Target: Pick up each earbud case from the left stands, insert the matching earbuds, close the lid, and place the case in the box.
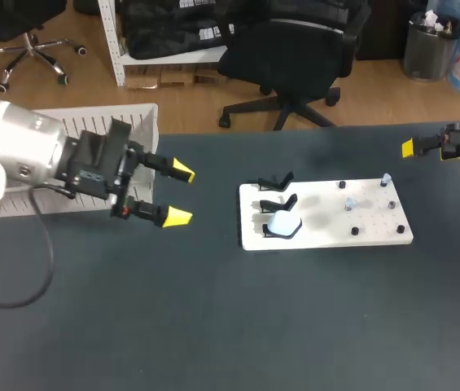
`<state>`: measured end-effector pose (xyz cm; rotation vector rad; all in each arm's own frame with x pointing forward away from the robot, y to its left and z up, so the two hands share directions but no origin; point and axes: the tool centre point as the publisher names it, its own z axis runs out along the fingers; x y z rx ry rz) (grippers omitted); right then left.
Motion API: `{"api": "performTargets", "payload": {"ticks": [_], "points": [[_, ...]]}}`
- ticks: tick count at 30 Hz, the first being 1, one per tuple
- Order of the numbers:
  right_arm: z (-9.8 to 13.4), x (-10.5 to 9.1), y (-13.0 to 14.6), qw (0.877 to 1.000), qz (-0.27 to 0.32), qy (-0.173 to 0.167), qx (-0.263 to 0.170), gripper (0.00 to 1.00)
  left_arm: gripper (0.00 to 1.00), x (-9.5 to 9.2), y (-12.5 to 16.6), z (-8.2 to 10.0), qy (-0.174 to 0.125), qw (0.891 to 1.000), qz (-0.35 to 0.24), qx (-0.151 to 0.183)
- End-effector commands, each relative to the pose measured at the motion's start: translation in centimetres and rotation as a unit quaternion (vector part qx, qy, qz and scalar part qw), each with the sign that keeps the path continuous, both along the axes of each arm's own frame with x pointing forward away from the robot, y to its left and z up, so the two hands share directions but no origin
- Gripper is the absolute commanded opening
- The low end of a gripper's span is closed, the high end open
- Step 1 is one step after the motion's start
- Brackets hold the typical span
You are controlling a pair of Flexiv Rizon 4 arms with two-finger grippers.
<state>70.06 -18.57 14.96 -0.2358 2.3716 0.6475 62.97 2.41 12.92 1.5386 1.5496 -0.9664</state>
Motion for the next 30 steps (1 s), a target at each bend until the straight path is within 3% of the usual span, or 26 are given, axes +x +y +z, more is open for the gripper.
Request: {"api": "performTargets", "payload": {"ticks": [1,7,8,11,16,25,27,30], "points": [[0.0,0.0,-0.1,1.0,0.001,0.0,0.0,1.0,1.0,1.0,-2.0,-1.7,0.006,1.0,-0.023,0.004],[0.0,0.0,-0.1,1.0,0.001,0.0,0.0,1.0,1.0,1.7,-4.2,-4.0,0.008,1.0,-0.013,0.019],[0.0,0.0,-0.1,1.0,0.001,0.0,0.0,1.0,1.0,1.8,-4.5,-4.4,-0.006,1.0,-0.006,0.018],[0.0,0.0,-0.1,1.0,0.001,0.0,0.0,1.0,1.0,2.1,-5.3,-4.9,-0.004,1.0,-0.005,0.018],[0.0,0.0,-0.1,1.0,0.001,0.0,0.0,1.0,1.0,2.5,-6.8,-6.0,-0.024,1.0,-0.005,0.013],[0.0,0.0,-0.1,1.0,0.001,0.0,0.0,1.0,1.0,2.9,-9.2,-7.7,-0.02,1.0,-0.01,0.01],[0.0,0.0,-0.1,1.0,0.001,0.0,0.0,1.0,0.91,2.9,-9.7,-7.9,-0.017,1.0,-0.011,0.007],[0.0,0.0,-0.1,1.0,0.001,0.0,0.0,1.0,0.95,2.9,-10.2,-8.2,-0.012,1.0,-0.013,0.006]]}}
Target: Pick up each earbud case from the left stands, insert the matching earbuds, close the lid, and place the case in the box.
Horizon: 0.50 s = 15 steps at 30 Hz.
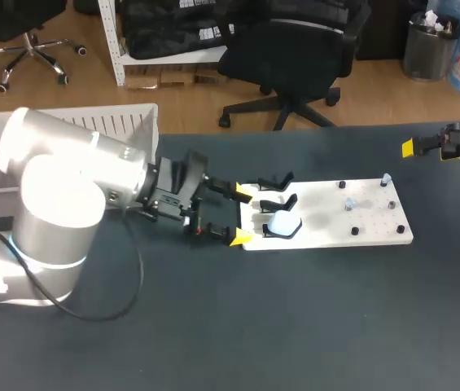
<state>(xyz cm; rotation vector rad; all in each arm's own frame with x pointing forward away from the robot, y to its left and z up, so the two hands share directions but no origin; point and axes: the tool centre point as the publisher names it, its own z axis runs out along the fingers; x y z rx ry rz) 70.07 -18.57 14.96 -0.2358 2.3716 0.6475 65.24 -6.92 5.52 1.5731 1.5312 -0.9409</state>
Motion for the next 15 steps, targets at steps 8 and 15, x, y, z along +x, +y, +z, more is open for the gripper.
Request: {"api": "performTargets", "payload": {"ticks": [8,15], "points": [[0.0,0.0,-0.1,1.0,0.001,0.0,0.0,1.0,0.66,0.7,-2.1,-1.8,0.009,1.0,-0.012,0.005],[0.0,0.0,-0.1,1.0,0.001,0.0,0.0,1.0,0.51,0.7,-2.3,-1.9,0.012,1.0,-0.014,0.007]]}}
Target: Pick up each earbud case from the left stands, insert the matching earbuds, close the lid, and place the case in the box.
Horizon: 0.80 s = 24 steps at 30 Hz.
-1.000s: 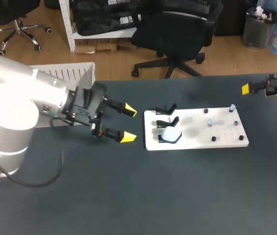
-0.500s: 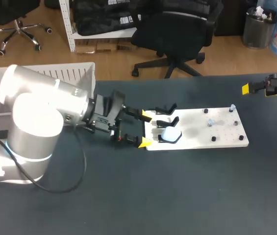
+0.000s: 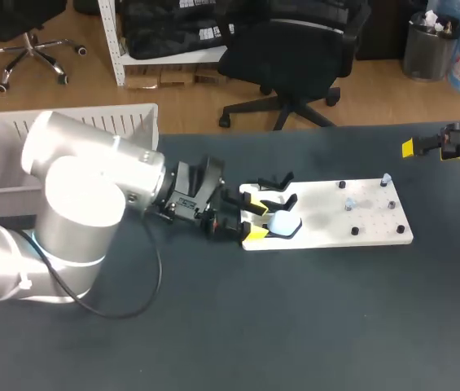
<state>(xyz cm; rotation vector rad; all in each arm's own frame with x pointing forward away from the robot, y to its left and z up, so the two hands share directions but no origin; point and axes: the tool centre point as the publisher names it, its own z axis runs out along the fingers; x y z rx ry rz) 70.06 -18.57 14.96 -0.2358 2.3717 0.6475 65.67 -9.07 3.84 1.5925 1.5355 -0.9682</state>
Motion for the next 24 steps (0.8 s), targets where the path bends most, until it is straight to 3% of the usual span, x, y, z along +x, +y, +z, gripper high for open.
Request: {"api": "performTargets", "payload": {"ticks": [1,3,13,18,24], "points": [[0.0,0.0,-0.1,1.0,0.001,0.0,0.0,1.0,0.52,0.2,-0.2,-0.4,0.002,1.0,-0.004,0.006],[0.0,0.0,-0.1,1.0,0.001,0.0,0.0,1.0,0.56,0.1,-0.2,-0.5,0.002,1.0,-0.004,0.008],[0.0,0.0,-0.1,1.0,0.001,0.0,0.0,1.0,0.41,0.3,-0.9,-1.3,0.0,1.0,0.006,0.011],[0.0,0.0,-0.1,1.0,0.001,0.0,0.0,1.0,0.48,0.5,-1.4,-1.6,-0.003,1.0,0.008,0.01],[0.0,0.0,-0.1,1.0,0.001,0.0,0.0,1.0,0.49,0.7,-1.7,-1.7,-0.002,1.0,0.009,0.007]]}}
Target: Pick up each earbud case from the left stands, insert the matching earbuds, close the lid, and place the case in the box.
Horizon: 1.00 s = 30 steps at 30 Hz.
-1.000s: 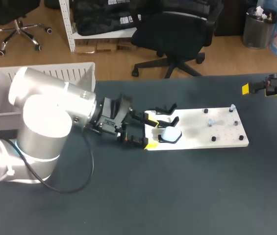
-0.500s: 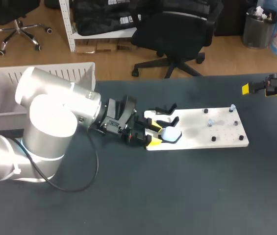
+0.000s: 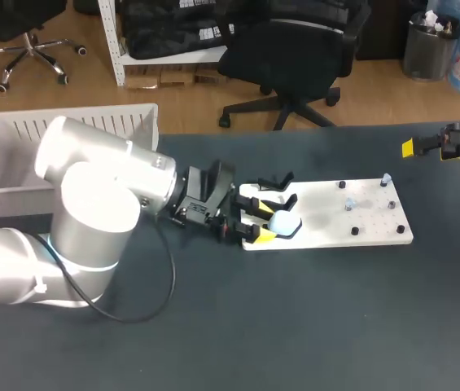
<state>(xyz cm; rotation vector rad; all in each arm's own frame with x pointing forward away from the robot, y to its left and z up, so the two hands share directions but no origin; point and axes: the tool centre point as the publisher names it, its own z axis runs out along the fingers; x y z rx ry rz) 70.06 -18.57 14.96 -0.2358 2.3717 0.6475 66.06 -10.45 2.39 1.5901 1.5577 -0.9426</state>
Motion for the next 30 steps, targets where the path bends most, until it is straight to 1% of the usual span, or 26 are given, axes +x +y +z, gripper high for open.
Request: {"api": "performTargets", "payload": {"ticks": [1,10,14,18,30], "points": [[0.0,0.04,-0.06,1.0,0.001,0.0,0.0,1.0,0.49,0.39,-0.38,-0.31,0.001,1.0,-0.001,-0.002],[0.0,0.04,-0.06,1.0,0.001,0.0,0.0,1.0,0.48,0.67,-0.68,-0.34,0.008,1.0,-0.007,-0.005],[0.0,0.04,-0.06,1.0,0.001,0.0,0.0,1.0,0.45,0.69,-0.8,-0.38,0.008,1.0,-0.009,-0.007],[0.0,0.04,-0.06,1.0,0.001,0.0,0.0,1.0,0.47,0.63,-0.91,-0.53,0.007,1.0,-0.011,-0.008],[0.0,0.04,-0.06,1.0,0.001,0.0,0.0,1.0,0.45,0.64,-1.24,-0.72,0.003,1.0,-0.011,-0.013]]}}
